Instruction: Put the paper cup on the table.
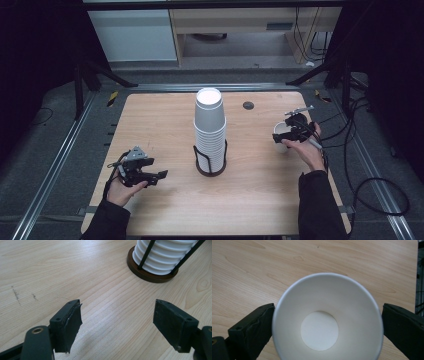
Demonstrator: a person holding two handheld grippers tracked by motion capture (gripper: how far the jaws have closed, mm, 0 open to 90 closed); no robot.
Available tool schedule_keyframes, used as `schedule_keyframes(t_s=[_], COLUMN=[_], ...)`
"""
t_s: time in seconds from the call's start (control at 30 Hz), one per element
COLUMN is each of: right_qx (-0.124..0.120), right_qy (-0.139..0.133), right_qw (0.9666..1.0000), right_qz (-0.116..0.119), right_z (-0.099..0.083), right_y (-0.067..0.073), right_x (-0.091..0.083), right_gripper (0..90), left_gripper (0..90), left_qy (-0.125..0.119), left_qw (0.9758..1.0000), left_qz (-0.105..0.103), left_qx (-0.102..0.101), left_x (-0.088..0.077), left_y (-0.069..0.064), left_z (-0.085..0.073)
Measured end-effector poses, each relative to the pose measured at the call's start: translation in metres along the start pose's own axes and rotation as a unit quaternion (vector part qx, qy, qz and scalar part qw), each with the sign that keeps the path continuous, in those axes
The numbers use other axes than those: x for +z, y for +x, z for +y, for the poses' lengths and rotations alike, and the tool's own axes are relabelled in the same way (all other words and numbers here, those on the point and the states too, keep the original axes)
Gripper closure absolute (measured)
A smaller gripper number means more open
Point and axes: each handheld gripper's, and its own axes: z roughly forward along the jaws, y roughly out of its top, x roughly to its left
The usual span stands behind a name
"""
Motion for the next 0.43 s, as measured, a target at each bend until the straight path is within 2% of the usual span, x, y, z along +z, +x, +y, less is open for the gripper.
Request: schedule_keyframes(t_s=[0.17,0.3,0.33,0.43], right_qx=[0.006,0.004,-0.001,0.004], right_qy=[-0.034,-0.051,-0.056,-0.079], right_qw=[0.9994,0.9987,0.9984,0.9968], right_qz=[0.003,0.005,0.004,0.009], right_z=[-0.001,-0.004,-0.005,-0.012], right_y=[-0.001,0.001,0.002,0.004], right_x=[-0.021,-0.039,-0.044,-0.058], right_gripper=[1.2,0.8,0.9,1.4], left_gripper=[21.7,21.4,21.4,21.2], left_qy=[0.000,0.000,-0.001,-0.001], left_qw=[1.0000,1.0000,1.0000,1.0000], left_qz=[0.002,0.005,0.006,0.007], left_qx=[0.000,-0.002,-0.002,-0.002], left_x=[0.000,-0.001,-0.001,-0.002], left_y=[0.000,0.000,0.001,0.001], left_z=[0.000,0.000,0.000,0.000])
